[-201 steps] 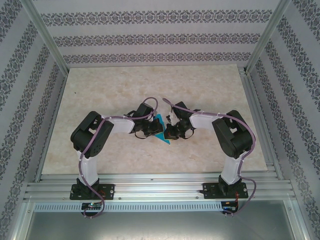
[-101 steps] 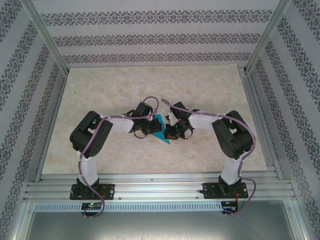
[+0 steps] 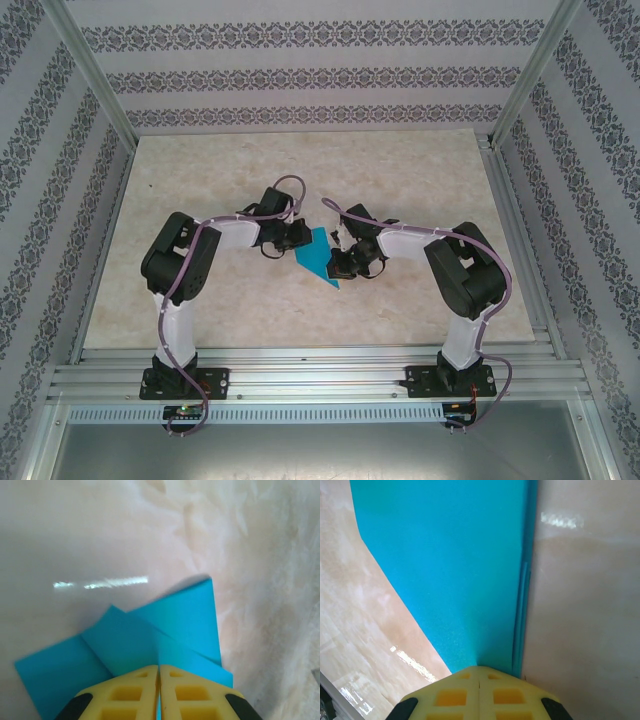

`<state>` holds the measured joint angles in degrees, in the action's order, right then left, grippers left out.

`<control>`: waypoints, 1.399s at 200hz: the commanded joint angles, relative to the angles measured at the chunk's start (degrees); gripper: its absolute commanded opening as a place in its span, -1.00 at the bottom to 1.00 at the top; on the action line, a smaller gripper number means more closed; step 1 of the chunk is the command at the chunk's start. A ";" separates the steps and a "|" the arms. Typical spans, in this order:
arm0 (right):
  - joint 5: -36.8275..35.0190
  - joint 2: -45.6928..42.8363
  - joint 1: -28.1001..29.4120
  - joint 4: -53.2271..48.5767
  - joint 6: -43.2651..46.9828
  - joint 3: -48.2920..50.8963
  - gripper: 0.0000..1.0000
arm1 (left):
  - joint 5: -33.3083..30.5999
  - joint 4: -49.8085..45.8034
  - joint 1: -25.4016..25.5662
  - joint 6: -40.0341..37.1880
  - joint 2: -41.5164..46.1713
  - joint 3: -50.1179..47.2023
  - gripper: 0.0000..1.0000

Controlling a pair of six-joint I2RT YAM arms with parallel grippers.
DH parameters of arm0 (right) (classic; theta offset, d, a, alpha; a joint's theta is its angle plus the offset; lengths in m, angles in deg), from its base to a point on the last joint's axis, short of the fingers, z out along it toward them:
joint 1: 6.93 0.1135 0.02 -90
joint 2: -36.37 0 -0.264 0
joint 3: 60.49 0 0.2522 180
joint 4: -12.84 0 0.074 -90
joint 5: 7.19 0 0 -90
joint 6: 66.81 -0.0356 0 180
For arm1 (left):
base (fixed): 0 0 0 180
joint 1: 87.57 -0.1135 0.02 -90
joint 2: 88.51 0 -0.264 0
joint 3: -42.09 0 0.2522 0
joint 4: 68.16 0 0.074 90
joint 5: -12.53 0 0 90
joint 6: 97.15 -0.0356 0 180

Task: Fold a paper plane with a square sheet of paper (fold left side to right side)
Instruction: Fourth fold the wing at the center of the table, then pick up the paper from the center of the table.

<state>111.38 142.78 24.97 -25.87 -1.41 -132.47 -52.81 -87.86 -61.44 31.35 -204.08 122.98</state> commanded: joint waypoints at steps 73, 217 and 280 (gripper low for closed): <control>-9.57 2.69 0.58 -9.73 -0.71 4.39 -1.00 | -8.35 -5.72 -7.52 -5.58 -5.51 10.55 -0.76; -3.34 -14.27 -6.07 6.05 -0.41 5.65 -0.17 | 7.00 8.94 -6.75 9.08 21.75 -16.14 0.03; 0.64 -5.34 -6.15 11.49 -0.63 3.91 -0.26 | 10.16 17.97 -1.56 16.84 14.93 -17.35 0.06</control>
<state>110.14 135.17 18.83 -17.68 -2.42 -127.66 -44.72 -76.77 -65.25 43.63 -186.14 105.15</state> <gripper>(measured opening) 0.392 0.531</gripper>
